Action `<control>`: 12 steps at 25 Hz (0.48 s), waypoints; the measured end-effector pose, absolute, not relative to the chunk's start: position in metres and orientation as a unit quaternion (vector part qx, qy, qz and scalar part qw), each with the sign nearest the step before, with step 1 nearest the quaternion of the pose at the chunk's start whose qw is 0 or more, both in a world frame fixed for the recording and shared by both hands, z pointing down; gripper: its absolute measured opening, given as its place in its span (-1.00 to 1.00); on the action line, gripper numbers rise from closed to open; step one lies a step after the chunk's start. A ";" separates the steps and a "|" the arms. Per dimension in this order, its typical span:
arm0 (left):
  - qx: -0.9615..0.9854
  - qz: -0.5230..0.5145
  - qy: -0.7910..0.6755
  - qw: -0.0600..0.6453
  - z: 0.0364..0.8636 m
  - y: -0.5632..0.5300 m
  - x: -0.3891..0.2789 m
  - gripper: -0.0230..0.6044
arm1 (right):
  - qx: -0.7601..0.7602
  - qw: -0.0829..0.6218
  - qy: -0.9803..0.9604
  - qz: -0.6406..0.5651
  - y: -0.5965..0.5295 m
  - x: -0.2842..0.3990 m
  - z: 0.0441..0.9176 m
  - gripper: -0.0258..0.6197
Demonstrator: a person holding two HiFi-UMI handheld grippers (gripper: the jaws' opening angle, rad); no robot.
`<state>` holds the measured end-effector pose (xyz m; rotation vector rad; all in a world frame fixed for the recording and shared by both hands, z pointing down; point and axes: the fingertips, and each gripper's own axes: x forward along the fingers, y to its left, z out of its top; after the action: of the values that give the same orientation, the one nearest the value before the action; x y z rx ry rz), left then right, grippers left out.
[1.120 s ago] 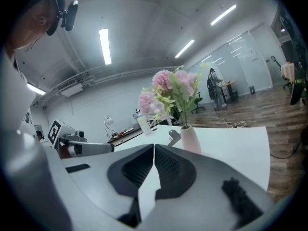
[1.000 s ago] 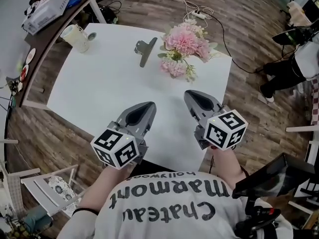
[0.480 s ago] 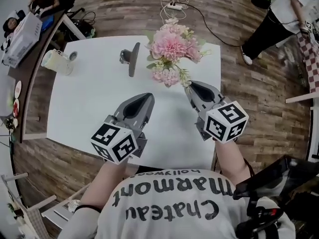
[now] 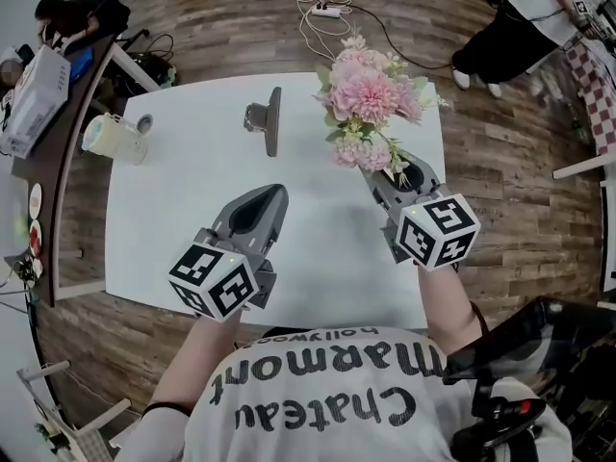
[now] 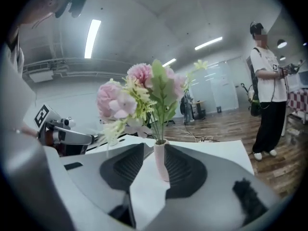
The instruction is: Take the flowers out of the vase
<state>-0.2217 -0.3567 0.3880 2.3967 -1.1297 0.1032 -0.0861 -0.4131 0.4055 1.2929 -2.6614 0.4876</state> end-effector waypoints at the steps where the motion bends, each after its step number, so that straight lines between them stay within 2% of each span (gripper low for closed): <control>1: 0.877 0.040 -0.413 0.244 0.390 -0.356 -0.227 -0.92 | 0.436 0.071 -0.883 0.157 -0.417 -0.088 0.407 -0.47; 5: 0.876 0.047 -0.411 0.247 0.397 -0.357 -0.243 -0.92 | 0.455 0.068 -0.877 0.142 -0.433 -0.093 0.410 -0.35; 12: 0.873 0.054 -0.413 0.254 0.409 -0.358 -0.261 -0.92 | 0.469 0.035 -0.874 0.126 -0.450 -0.101 0.406 -0.31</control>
<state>-0.2614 -0.3584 0.4086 2.3716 -1.1210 0.1472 -0.1010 -0.4498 0.4055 1.4403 -2.6863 0.3862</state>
